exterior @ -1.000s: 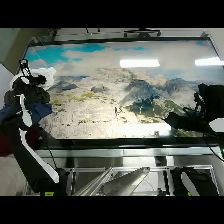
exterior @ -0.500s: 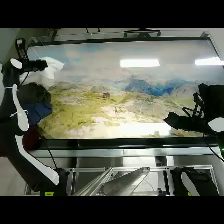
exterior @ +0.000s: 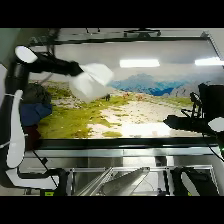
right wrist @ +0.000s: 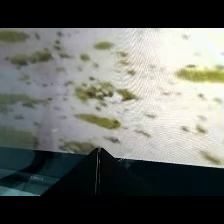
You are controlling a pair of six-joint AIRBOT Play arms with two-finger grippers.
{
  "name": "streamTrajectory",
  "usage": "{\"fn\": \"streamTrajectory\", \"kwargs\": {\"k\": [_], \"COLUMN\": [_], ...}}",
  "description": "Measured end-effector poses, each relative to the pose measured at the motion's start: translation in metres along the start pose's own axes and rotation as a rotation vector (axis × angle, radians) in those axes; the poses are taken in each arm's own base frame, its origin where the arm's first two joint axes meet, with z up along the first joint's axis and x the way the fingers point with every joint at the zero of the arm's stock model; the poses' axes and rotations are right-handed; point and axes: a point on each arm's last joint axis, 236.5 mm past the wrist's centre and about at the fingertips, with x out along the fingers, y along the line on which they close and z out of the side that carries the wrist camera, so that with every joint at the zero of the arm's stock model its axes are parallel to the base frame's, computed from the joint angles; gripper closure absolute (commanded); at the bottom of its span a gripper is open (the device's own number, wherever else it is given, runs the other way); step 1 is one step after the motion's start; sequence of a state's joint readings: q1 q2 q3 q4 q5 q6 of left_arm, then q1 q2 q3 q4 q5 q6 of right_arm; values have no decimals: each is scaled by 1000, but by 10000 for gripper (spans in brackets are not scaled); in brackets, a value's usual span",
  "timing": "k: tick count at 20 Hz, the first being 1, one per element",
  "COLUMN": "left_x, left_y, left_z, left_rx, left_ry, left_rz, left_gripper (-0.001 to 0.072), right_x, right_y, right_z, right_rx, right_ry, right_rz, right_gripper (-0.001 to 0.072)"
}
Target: Fold the shirts.
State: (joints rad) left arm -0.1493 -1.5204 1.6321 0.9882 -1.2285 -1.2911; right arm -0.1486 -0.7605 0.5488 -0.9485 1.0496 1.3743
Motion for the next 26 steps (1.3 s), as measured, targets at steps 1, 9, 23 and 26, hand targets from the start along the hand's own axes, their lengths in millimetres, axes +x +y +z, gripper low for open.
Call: {"fn": "streamTrajectory", "kwargs": {"k": [1, 9, 23, 26], "left_x": [16, 37, 43, 74], "left_y": [-18, -52, 135, 145], "left_z": [-20, -60, -135, -140], "left_rx": [6, 71, -432, -457], "left_ry": [50, 192, 189, 206], "left_rz": [-30, -93, -40, -67], "left_gripper": [401, 363, 363, 363], "right_x": [0, -2, 167, 178], "right_y": [0, 27, 114, 125], "right_z": [0, 3, -53, -46], "right_rx": [-7, -62, -81, -71], "right_ry": [2, 9, 398, 400], "right_rz": [0, 95, 331, 364], "right_gripper": [377, 325, 329, 371]}}
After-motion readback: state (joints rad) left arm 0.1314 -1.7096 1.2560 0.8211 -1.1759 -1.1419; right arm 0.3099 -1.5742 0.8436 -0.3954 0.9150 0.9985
